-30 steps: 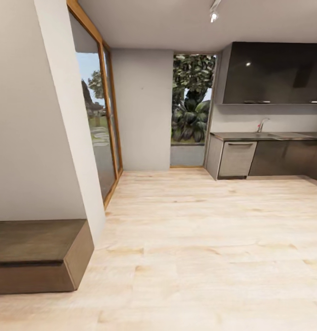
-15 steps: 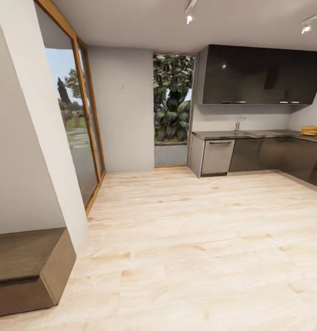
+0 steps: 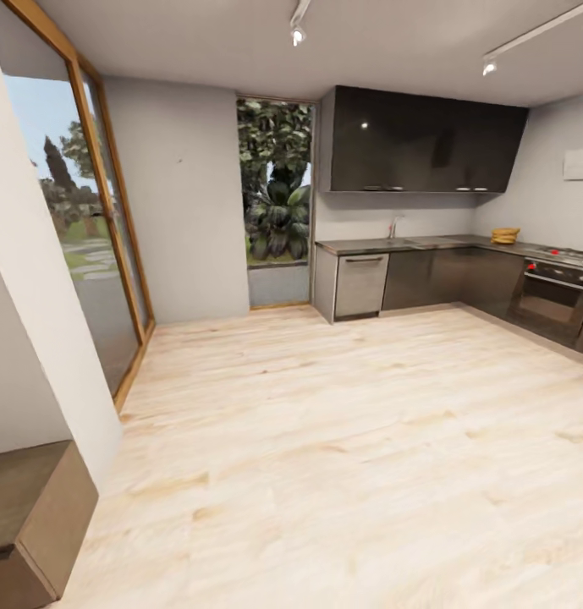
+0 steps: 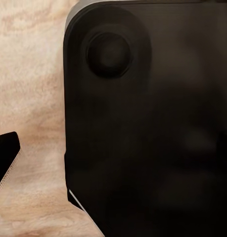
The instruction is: In the kitchen, take the popcorn bag from the countertop, put it into the microwave, and heat it until the popcorn is cooked so the cooked popcorn ends up inside the bag.
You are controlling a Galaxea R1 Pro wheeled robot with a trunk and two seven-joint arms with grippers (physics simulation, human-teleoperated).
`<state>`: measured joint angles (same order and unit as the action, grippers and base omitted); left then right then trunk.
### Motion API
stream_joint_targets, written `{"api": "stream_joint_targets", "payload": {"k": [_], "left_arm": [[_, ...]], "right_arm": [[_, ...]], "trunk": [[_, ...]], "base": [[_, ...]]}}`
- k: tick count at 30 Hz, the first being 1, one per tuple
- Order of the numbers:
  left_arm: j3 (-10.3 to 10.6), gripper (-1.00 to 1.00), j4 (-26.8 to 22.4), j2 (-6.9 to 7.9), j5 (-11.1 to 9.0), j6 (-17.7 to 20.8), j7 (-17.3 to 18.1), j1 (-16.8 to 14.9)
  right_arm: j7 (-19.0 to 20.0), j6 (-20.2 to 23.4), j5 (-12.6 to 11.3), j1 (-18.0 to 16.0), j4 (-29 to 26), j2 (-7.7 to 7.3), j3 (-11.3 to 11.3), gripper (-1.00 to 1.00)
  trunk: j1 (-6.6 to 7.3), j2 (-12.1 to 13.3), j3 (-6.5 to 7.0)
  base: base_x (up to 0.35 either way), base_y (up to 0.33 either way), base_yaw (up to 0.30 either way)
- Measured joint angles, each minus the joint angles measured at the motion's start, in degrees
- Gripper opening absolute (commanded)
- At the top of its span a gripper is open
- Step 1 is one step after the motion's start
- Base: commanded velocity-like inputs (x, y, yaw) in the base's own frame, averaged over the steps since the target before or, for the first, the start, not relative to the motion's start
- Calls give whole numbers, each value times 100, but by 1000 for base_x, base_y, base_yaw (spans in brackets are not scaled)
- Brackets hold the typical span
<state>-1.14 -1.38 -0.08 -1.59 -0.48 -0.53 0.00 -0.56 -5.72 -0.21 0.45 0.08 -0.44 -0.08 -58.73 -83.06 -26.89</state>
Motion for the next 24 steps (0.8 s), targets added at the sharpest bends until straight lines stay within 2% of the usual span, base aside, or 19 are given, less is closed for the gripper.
{"api": "stream_joint_targets", "payload": {"k": [18,24], "left_arm": [[1,100,-7,0,24,-13,8,0],[8,100,0,0,11,-1,7,0]], "right_arm": [[0,1,1,0,0,0,0,100],[7,2,13,0,0,-7,11,100]], "trunk": [[0,0,0],[3,-1,0]], "base": [[3,0,-290],[265,0,-105]]}}
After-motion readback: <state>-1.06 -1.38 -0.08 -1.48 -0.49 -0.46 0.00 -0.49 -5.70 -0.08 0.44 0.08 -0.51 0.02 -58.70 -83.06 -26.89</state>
